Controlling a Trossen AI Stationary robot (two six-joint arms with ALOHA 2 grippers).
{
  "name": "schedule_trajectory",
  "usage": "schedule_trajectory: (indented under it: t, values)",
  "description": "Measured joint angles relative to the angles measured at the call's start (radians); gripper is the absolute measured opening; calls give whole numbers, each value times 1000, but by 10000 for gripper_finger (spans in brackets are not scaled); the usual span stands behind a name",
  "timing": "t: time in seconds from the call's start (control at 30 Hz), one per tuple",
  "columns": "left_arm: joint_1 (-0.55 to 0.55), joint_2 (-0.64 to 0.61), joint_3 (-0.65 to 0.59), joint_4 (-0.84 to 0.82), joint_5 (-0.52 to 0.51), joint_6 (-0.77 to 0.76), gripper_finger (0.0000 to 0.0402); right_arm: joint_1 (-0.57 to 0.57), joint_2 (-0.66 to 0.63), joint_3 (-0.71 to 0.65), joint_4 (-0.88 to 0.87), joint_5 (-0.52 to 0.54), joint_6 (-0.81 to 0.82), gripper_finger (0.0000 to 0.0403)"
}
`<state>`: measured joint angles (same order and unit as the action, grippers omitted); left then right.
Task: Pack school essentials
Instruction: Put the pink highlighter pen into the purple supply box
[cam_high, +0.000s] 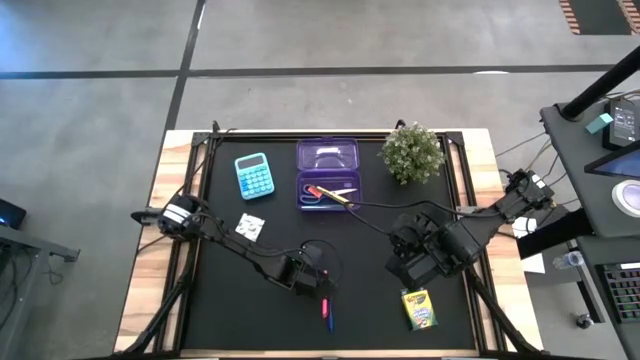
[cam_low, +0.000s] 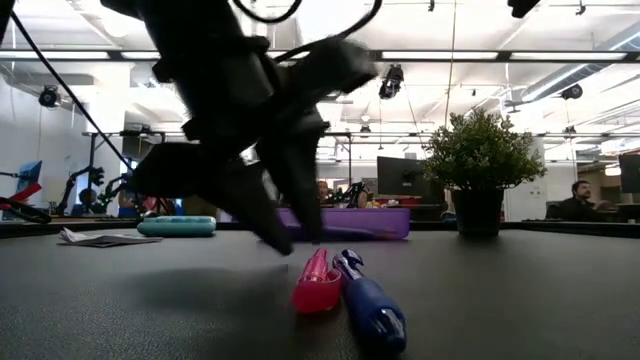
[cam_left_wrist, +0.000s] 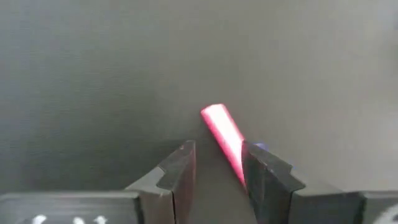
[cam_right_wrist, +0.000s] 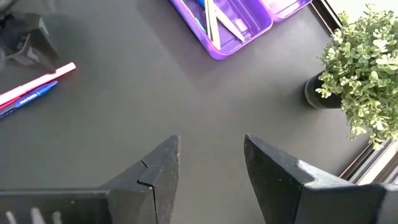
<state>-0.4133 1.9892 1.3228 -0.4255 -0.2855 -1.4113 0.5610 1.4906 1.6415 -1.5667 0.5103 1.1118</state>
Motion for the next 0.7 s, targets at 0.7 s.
schedule_trajectory:
  t: [0.7]
  values:
    - [0,92,123,-69,-3,4,113,0,0,-2,0,-14,-13,169]
